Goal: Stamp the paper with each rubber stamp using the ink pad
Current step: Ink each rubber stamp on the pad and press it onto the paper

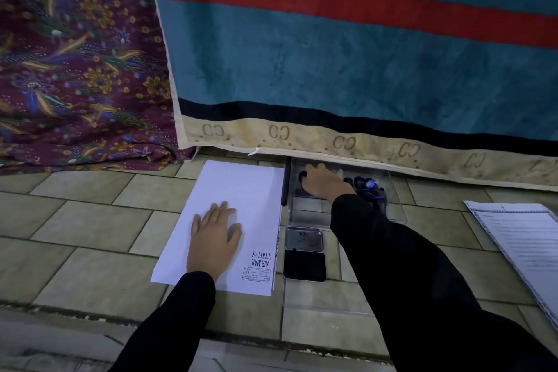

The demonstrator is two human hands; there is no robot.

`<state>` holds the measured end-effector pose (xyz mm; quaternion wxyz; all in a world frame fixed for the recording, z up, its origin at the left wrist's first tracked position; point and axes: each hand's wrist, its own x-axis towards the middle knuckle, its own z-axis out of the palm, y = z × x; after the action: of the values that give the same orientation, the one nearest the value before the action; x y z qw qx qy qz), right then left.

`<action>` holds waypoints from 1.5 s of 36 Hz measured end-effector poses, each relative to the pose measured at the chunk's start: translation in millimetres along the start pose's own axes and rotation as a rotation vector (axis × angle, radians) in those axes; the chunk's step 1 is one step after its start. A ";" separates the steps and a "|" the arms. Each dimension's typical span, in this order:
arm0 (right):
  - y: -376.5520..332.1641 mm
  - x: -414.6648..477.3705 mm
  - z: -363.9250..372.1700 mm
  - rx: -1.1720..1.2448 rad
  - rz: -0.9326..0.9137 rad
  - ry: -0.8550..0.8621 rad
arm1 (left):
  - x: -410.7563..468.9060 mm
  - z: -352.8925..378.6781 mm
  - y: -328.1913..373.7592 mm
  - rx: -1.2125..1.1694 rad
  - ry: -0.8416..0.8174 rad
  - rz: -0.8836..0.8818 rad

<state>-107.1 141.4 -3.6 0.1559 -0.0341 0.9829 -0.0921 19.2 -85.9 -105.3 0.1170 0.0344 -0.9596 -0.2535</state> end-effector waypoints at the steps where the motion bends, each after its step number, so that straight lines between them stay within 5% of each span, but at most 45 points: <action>1: 0.0 0.8 -1.5 -0.001 0.005 -0.012 | -0.2 -0.1 0.1 -0.001 0.002 0.001; 6: -3.8 7.1 -1.9 -0.035 0.034 -0.015 | -0.1 -0.2 0.8 -0.006 0.007 0.004; 19: 2.2 9.1 10.9 0.215 -0.034 0.437 | 2.2 -4.1 -2.1 -0.107 -0.004 -0.023; 26: 11.5 -6.7 6.6 0.736 -0.136 0.554 | 9.4 -20.4 -1.6 -0.671 -0.024 -0.253; 32: 18.2 -53.2 6.5 0.790 -0.279 0.680 | 10.1 -37.3 -3.8 -0.965 -0.031 -0.373; 39: 22.9 -123.7 39.2 0.766 -0.326 0.451 | -0.2 -27.0 17.2 -0.520 0.051 0.051; 43: 28.3 -146.6 59.1 0.727 -0.391 0.484 | -9.7 -21.9 38.1 -0.337 -0.031 0.281; 48: 30.7 -160.0 67.4 0.648 -0.434 0.471 | -20.8 -10.1 55.5 -0.237 -0.240 0.429; 54: 27.8 -162.0 71.9 0.617 -0.447 0.431 | -24.2 5.0 56.3 -0.090 -0.244 0.483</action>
<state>68.1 171.9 -27.5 -0.0738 -0.1778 0.8879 -0.4178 41.1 -31.6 -86.7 0.0590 -0.2315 -0.9348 -0.2628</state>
